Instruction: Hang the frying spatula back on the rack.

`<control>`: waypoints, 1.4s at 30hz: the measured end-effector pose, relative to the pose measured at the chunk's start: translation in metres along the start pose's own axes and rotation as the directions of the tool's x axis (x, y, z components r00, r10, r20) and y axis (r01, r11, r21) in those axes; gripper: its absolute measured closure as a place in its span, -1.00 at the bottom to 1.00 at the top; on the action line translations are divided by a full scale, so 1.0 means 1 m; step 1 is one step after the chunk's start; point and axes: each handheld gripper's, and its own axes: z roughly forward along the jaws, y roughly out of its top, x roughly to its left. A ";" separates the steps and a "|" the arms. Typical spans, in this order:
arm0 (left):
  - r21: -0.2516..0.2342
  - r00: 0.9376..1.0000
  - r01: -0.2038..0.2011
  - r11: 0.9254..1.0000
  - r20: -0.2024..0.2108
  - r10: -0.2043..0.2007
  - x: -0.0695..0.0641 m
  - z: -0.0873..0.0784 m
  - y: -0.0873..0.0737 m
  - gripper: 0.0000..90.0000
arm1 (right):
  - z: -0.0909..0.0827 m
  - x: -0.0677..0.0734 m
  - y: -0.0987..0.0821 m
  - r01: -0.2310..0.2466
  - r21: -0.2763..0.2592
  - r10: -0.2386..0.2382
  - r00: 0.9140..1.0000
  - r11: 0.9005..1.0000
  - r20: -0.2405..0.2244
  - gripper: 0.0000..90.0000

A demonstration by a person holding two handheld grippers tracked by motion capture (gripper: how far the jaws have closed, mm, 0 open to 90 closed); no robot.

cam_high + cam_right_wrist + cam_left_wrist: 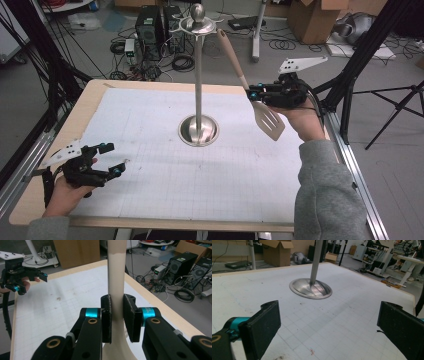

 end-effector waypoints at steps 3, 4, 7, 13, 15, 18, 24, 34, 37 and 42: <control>0.000 1.000 -0.003 1.000 -0.002 0.003 0.000 -0.001 0.000 -0.88 | 0.004 -0.001 0.000 0.006 0.002 -0.006 1.000 1.000 0.003 0.73; 0.001 1.000 -0.001 1.000 -0.002 0.001 0.000 -0.001 0.000 -0.88 | 0.005 0.000 0.000 0.004 0.005 -0.004 1.000 1.000 0.000 0.73; 0.001 1.000 0.000 1.000 -0.004 0.000 0.000 -0.002 -0.001 -0.88 | 0.008 -0.001 0.000 0.003 0.004 -0.003 1.000 1.000 0.002 0.73; -0.004 1.000 0.000 1.000 -0.003 0.000 0.000 -0.002 0.000 -0.88 | 0.014 -0.001 0.000 0.004 0.009 -0.004 1.000 1.000 0.002 0.73; -0.003 1.000 0.000 1.000 -0.003 0.000 0.000 -0.002 0.000 -0.88 | 0.017 -0.001 0.000 0.000 0.010 0.000 1.000 1.000 0.000 0.73; -0.005 1.000 0.001 1.000 -0.004 -0.001 0.000 -0.003 -0.001 -0.88 | 0.021 -0.001 0.000 -0.002 0.015 0.002 1.000 1.000 0.003 0.73; -0.007 1.000 0.001 1.000 -0.002 -0.001 0.000 -0.003 -0.001 -0.88 | 0.030 -0.001 0.000 -0.002 0.019 0.002 1.000 1.000 0.001 0.73; -0.003 1.000 0.006 1.000 0.000 -0.006 -0.001 -0.003 -0.001 -0.88 | 0.042 -0.002 0.000 0.003 0.018 -0.003 1.000 1.000 0.001 0.73; 0.000 1.000 0.002 1.000 0.002 -0.002 -0.002 -0.003 -0.001 -0.88 | 0.046 -0.001 0.000 -0.001 0.017 0.001 1.000 1.000 0.003 0.73; -0.005 1.000 0.006 1.000 -0.001 -0.006 -0.001 -0.005 -0.002 -0.88 | 0.049 -0.001 0.000 0.000 0.017 0.000 1.000 1.000 0.002 0.73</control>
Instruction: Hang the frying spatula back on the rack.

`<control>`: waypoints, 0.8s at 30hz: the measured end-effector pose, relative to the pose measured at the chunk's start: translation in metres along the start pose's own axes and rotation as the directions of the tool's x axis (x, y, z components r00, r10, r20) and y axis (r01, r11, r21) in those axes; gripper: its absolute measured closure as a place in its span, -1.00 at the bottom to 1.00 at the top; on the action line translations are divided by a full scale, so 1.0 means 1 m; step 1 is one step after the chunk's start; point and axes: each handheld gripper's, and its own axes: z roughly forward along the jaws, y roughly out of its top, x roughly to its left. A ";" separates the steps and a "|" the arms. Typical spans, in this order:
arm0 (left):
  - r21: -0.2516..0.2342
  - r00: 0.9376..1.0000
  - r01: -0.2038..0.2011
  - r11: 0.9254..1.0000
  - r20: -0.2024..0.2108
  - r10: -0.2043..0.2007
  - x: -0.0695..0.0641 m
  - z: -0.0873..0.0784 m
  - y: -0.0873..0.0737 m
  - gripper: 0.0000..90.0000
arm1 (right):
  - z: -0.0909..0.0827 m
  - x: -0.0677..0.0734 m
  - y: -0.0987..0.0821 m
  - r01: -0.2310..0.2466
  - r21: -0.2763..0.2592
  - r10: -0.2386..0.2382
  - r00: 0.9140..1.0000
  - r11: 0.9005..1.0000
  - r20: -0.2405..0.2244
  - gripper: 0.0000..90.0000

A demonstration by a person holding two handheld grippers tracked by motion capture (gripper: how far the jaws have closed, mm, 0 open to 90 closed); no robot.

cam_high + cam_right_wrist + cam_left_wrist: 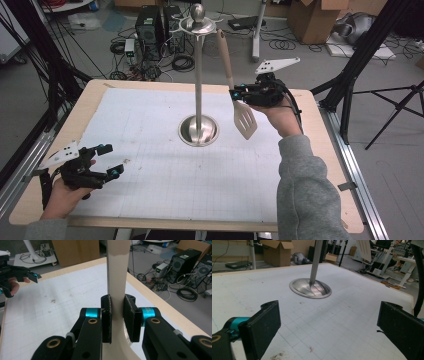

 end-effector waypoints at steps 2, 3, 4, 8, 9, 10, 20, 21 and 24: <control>-0.002 1.000 -0.002 1.000 0.000 0.002 0.000 0.000 0.000 -0.88 | 0.001 0.000 0.000 0.003 -0.003 -0.003 1.000 1.000 0.002 0.73; -0.002 1.000 -0.004 1.000 0.001 0.004 -0.001 0.000 0.000 -0.88 | 0.001 -0.001 0.000 0.004 -0.004 -0.004 1.000 1.000 0.002 0.73; 0.001 1.000 -0.003 1.000 0.000 0.003 -0.001 0.000 0.000 -0.88 | 0.002 0.000 0.000 -0.001 -0.004 0.001 1.000 1.000 -0.001 0.73; 0.001 1.000 -0.001 1.000 0.001 0.001 -0.001 0.000 0.000 -0.88 | 0.003 0.000 -0.001 0.001 -0.009 -0.001 1.000 1.000 0.002 0.73; 0.002 1.000 -0.005 1.000 0.001 0.005 -0.001 0.000 0.000 -0.88 | 0.003 0.000 -0.001 0.002 -0.010 -0.002 1.000 1.000 0.003 0.73; 0.001 1.000 -0.005 1.000 -0.001 0.005 -0.001 0.000 0.000 -0.88 | 0.003 0.000 -0.001 0.004 -0.010 -0.004 1.000 1.000 0.007 0.73; 0.003 1.000 -0.005 1.000 -0.001 0.005 -0.001 0.000 0.000 -0.88 | 0.008 0.003 -0.001 0.004 0.000 -0.004 1.000 1.000 0.021 0.72; 0.002 1.000 -0.005 1.000 -0.001 0.005 -0.001 0.000 0.000 -0.88 | 0.008 0.003 -0.001 0.003 0.004 -0.003 1.000 1.000 0.020 0.72; 0.003 1.000 -0.003 1.000 0.001 0.003 -0.001 0.000 0.000 -0.88 | 0.009 0.003 -0.001 0.002 0.002 -0.002 1.000 1.000 0.016 0.72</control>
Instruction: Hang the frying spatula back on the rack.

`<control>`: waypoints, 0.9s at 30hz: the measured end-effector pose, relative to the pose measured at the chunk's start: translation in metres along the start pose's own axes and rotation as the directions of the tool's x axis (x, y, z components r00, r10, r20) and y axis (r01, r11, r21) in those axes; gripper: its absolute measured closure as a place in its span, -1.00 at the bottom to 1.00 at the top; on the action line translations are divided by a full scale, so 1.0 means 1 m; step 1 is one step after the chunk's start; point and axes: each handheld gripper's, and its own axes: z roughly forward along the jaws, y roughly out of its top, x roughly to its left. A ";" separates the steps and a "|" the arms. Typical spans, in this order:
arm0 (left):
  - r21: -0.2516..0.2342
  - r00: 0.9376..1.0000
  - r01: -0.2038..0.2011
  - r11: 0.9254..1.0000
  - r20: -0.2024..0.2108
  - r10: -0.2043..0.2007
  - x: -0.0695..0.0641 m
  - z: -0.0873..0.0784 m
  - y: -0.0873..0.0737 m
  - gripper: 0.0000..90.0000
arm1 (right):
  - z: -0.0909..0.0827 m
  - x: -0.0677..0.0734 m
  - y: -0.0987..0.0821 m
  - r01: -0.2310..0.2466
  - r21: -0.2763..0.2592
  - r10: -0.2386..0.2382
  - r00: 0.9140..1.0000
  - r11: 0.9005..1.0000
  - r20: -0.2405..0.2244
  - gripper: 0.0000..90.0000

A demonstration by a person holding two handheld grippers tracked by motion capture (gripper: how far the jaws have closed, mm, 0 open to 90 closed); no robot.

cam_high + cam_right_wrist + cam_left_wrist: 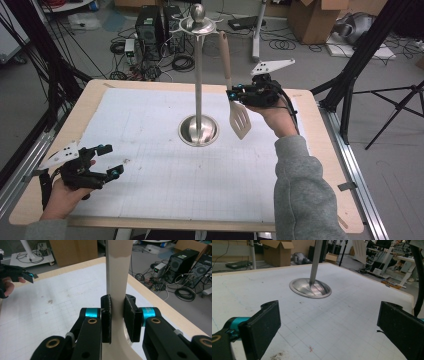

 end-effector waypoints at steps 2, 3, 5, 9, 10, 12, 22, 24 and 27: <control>0.000 1.000 0.001 1.000 -0.001 -0.001 0.000 0.000 0.000 -0.88 | 0.001 0.000 0.000 0.002 -0.002 -0.002 1.000 1.000 0.002 0.72; 0.001 1.000 0.000 1.000 0.000 0.000 0.000 0.000 0.000 -0.88 | 0.001 0.000 0.000 0.001 -0.003 -0.001 1.000 1.000 0.005 0.72; 0.000 1.000 0.000 1.000 -0.001 0.000 0.000 0.000 0.000 -0.88 | 0.001 0.000 0.000 0.001 -0.003 -0.001 1.000 1.000 0.001 0.72; -0.002 1.000 0.000 1.000 -0.001 0.000 0.000 0.000 0.000 -0.88 | 0.002 0.000 0.000 0.002 -0.004 -0.002 1.000 1.000 0.003 0.72; -0.002 1.000 0.000 1.000 -0.001 0.000 0.000 0.000 0.000 -0.88 | 0.002 0.000 0.000 0.000 -0.001 0.000 1.000 1.000 0.003 0.72; -0.002 1.000 0.000 1.000 -0.003 0.000 0.000 0.000 0.000 -0.88 | 0.003 0.000 0.000 -0.001 -0.002 0.001 1.000 1.000 0.005 0.71; 0.002 1.000 -0.007 1.000 -0.006 0.007 -0.001 0.000 0.000 -0.88 | 0.004 0.001 -0.001 -0.011 -0.010 0.011 1.000 1.000 0.012 0.61; 0.005 1.000 -0.010 1.000 -0.007 0.010 0.000 0.000 0.000 -0.88 | 0.003 0.001 -0.002 -0.013 0.002 0.013 1.000 1.000 0.012 0.58; 0.008 1.000 -0.014 1.000 -0.012 0.015 0.000 0.000 0.000 -0.88 | 0.002 0.002 -0.004 -0.005 0.009 0.004 1.000 1.000 0.027 0.48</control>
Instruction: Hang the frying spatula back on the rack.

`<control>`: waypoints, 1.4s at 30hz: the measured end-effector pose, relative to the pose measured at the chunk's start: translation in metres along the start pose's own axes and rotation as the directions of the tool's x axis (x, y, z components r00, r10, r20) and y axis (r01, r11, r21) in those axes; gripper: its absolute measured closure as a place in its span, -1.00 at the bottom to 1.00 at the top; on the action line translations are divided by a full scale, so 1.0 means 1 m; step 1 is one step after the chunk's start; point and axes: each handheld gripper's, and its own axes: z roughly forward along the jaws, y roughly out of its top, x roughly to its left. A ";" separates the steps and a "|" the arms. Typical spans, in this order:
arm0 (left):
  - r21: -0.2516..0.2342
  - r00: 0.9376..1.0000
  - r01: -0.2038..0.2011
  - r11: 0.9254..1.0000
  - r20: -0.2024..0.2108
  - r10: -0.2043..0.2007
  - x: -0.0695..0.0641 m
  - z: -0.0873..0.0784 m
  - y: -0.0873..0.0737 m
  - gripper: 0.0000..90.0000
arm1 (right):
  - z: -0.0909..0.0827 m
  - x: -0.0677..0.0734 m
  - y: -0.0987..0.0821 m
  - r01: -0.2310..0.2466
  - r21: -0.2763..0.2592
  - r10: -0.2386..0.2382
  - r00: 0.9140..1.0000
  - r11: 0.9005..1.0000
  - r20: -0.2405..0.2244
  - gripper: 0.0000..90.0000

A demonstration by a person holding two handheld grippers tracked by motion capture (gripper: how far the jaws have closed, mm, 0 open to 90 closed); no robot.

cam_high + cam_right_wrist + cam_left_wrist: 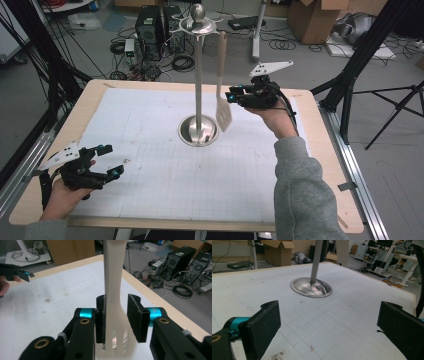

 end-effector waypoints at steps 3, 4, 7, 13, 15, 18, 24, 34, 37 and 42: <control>-0.001 1.000 0.003 1.000 -0.003 -0.003 0.000 0.000 0.000 -0.88 | -0.001 0.001 -0.006 -0.011 -0.021 0.011 1.000 1.000 0.004 0.27; -0.002 1.000 0.003 1.000 -0.003 -0.003 0.000 0.000 0.000 -0.88 | -0.001 0.002 -0.009 -0.014 -0.022 0.014 1.000 1.000 0.007 0.19; -0.007 1.000 0.003 1.000 -0.005 -0.003 0.000 0.000 0.000 -0.88 | -0.003 0.004 -0.017 -0.036 -0.043 0.036 0.999 0.998 0.003 -0.11; -0.020 1.000 0.003 1.000 -0.011 -0.003 0.000 0.000 0.001 -0.88 | -0.012 0.008 -0.027 -0.048 -0.072 0.046 0.999 0.996 -0.022 -0.58; -0.020 1.000 0.002 1.000 -0.011 -0.002 0.000 0.001 0.001 -0.88 | -0.017 0.010 -0.029 -0.049 -0.104 0.046 0.999 0.993 -0.029 -0.61; -0.020 1.000 0.004 1.000 -0.012 -0.004 0.000 0.001 0.001 -0.88 | -0.023 0.012 -0.033 -0.051 -0.121 0.049 0.999 0.991 -0.023 -0.67; -0.013 1.000 -0.003 1.000 -0.013 0.002 0.000 0.003 0.002 -0.88 | -0.037 0.015 -0.042 -0.047 -0.147 0.046 0.999 0.988 -0.011 -0.67; -0.013 1.000 0.005 1.000 -0.002 -0.005 0.000 0.009 0.002 -0.88 | -0.050 0.021 -0.063 -0.024 -0.155 0.026 1.000 0.988 0.009 -0.68; -0.007 1.000 0.001 1.000 0.001 -0.001 -0.001 0.012 0.002 -0.88 | -0.051 0.024 -0.071 -0.038 -0.160 0.039 0.999 0.986 0.002 -0.69; -0.010 1.000 -0.001 1.000 -0.010 0.001 -0.002 0.010 0.002 -0.88 | -0.054 0.026 -0.085 -0.043 -0.171 0.045 0.999 0.984 0.012 -0.72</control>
